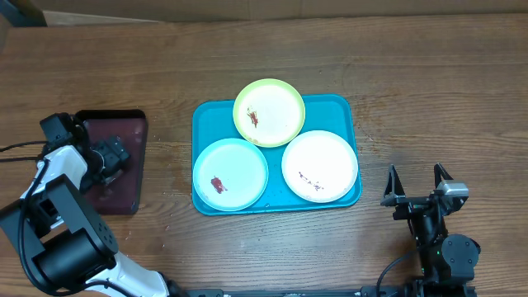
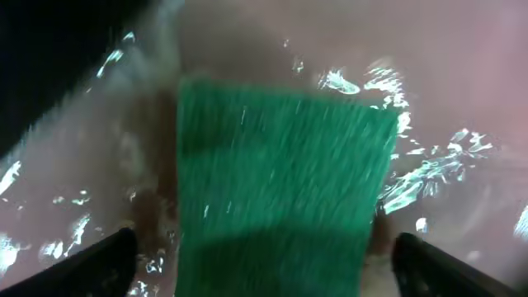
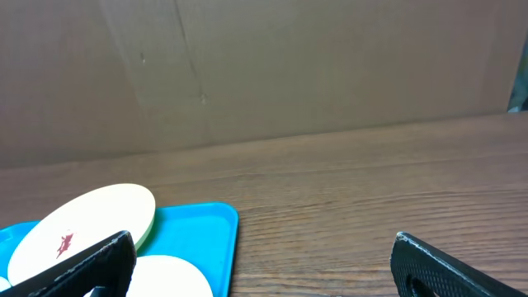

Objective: Clean dirty plates on tray and stack at the side
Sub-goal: 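Lower the left gripper onto the green sponge in the water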

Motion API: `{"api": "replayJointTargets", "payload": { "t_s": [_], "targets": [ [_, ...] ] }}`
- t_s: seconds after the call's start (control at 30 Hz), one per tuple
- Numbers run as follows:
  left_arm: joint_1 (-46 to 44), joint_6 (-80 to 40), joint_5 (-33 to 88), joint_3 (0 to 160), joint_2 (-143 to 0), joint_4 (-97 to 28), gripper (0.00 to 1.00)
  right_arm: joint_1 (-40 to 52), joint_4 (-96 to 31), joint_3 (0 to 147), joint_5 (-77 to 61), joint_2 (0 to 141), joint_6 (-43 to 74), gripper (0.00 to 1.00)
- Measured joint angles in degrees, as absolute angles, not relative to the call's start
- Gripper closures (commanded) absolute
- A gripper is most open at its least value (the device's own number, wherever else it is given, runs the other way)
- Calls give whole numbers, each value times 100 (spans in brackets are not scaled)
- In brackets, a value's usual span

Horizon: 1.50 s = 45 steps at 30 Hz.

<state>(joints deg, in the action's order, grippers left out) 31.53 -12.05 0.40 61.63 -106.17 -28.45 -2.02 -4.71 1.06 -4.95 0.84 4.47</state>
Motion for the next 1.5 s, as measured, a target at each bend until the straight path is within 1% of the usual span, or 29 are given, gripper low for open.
{"api": "replayJointTargets", "payload": {
  "t_s": [0.03, 0.1, 0.13, 0.17, 0.3, 0.33, 0.37, 0.4, 0.53, 0.83, 0.87, 0.9, 0.93, 0.97, 1.0, 1.07, 1.1, 1.13, 1.2, 1.23, 1.47, 1.5],
  "targets": [
    [3153, -1170, 32, 6167, -10615, -2921, 42, -200, -471, 106, -495, 84, 449, 0],
    [3155, -1181, 23, 6171, -10606, -3065, 74, -200, -473, 106, -497, 84, 447, 0],
    [3159, -1184, 40, 6171, -10602, -3118, 88, -200, -471, 106, -495, 84, 447, 0],
    [3159, -1186, 45, 6171, -10602, -3144, 96, -202, -471, 106, -493, 84, 449, 0],
    [3159, -1186, 121, 6173, -10602, -3181, 95, -200, -473, 106, -495, 84, 447, 0],
    [3162, -1186, 130, 6173, -10602, -3181, 80, -200, -471, 106, -495, 84, 447, 0],
    [3159, -1181, 132, 6173, -10602, -3177, 27, -202, -473, 106, -497, 84, 449, 0],
    [3159, -1175, 148, 6173, -10602, -3173, 0, -200, -471, 106, -495, 84, 447, 0],
    [3159, -1188, 165, 6173, -10591, -3013, 0, -200, -473, 106, -497, 84, 447, 0],
    [3148, -1192, 143, 6108, -10621, -2226, 1, -202, -473, 106, -495, 84, 445, 0],
    [3148, -1192, 139, 6106, -10628, -2176, 15, -200, -471, 106, -497, 84, 449, 0],
    [3148, -1205, 130, 6104, -10630, -2134, 34, -200, -475, 106, -495, 84, 449, 0],
    [3148, -1214, 128, 6099, -10632, -2099, 56, -200, -473, 106, -495, 84, 447, 0],
    [3148, -1203, 126, 6099, -10632, -2073, 81, -200, -475, 106, -493, 84, 447, 0],
    [3148, -1205, 108, 6099, -10632, -2049, 96, -200, -473, 106, -495, 84, 447, 0],
    [3151, -1205, 104, 6099, -10632, -2003, 96, -200, -471, 106, -495, 84, 447, 0],
    [3151, -1205, 104, 6099, -10632, -1990, 92, -200, -473, 106, -495, 84, 447, 0],
    [3151, -1190, 104, 6099, -10632, -1988, 73, -200, -471, 106, -493, 84, 449, 0],
    [3148, -1186, 104, 6099, -10632, -1992, 13, -200, -473, 106, -495, 84, 449, 0],
    [3151, -1192, 104, 6099, -10632, -2012, 0, -200, -471, 106, -495, 84, 447, 0],
    [3148, -1186, 75, 6112, -10630, -2467, 0, -200, -471, 106, -495, 84, 447, 0],
    [3148, -1186, 58, 6130, -10630, -2574, 5, -200, -471, 106, -495, 84, 447, 0]
  ]
}}
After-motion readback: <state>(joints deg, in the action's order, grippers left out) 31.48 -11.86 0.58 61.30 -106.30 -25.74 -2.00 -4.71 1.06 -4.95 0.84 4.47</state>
